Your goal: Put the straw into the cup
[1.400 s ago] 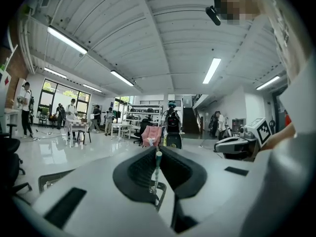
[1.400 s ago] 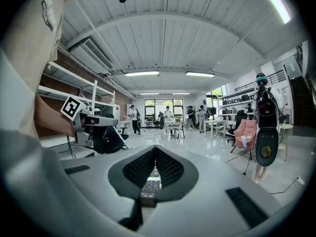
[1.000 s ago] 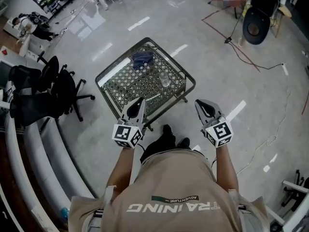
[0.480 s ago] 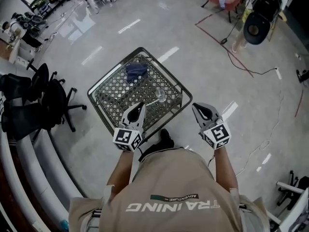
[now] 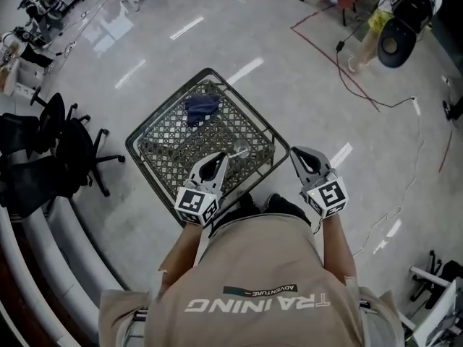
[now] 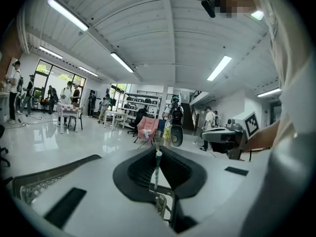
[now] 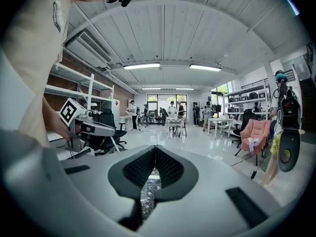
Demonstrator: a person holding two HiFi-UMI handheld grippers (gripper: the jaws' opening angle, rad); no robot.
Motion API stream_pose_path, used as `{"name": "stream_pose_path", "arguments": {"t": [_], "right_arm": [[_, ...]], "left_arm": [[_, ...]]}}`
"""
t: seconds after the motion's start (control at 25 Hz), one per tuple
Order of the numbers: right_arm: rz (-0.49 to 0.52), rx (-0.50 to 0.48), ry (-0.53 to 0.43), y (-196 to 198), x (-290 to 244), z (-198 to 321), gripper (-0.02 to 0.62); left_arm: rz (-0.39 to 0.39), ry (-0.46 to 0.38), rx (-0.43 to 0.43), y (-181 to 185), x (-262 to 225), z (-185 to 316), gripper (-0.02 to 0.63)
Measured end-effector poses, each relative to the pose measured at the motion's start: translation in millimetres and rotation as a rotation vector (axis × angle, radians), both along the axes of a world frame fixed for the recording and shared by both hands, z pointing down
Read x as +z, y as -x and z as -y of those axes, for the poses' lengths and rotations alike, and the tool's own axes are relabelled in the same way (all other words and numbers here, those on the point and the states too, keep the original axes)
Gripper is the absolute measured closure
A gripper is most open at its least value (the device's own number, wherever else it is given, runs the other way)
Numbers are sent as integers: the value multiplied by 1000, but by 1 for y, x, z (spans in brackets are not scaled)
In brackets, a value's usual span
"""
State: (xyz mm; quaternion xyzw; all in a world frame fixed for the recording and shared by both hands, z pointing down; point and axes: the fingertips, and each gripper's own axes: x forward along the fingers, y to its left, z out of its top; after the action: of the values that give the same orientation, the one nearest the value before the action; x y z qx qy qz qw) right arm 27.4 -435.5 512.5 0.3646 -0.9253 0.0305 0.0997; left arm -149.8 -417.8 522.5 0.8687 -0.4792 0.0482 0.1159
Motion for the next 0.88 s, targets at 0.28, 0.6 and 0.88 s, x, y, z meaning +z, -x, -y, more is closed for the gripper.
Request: {"name": "stream_pose_path", "arguments": {"t": [0.28,0.6,0.88], "right_arm": [[29,-44,19,-14,3,24,578],[24,-51,11,-34,7,45,578],[22,-46,10,-41,9,49,578]], "left_arm": [[53,48,-51,-2,18,21,569],[138,122,-55,-8,59,42,569],[196,194,-11,-15,96,58,569]]}}
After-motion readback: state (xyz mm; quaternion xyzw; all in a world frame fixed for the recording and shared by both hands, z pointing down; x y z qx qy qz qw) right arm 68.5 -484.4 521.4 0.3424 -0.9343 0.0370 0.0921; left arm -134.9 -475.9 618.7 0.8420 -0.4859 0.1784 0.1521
